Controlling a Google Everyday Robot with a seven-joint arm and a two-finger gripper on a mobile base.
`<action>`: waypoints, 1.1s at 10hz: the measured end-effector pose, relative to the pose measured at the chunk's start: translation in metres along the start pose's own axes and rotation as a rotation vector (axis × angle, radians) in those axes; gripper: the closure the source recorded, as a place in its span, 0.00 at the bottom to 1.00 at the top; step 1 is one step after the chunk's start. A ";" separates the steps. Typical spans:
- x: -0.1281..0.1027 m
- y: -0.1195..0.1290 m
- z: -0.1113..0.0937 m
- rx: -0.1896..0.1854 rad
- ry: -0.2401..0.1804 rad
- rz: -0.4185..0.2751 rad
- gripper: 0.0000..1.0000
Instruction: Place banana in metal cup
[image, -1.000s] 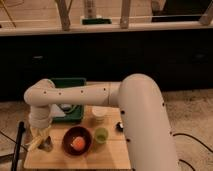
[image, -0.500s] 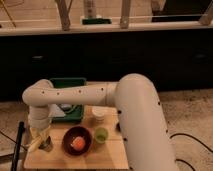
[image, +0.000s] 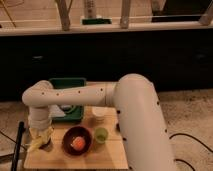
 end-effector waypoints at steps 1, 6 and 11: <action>-0.001 0.000 0.000 0.001 0.000 -0.001 0.20; -0.003 0.003 -0.002 0.005 0.003 -0.006 0.20; -0.005 0.004 -0.007 0.010 0.011 -0.011 0.20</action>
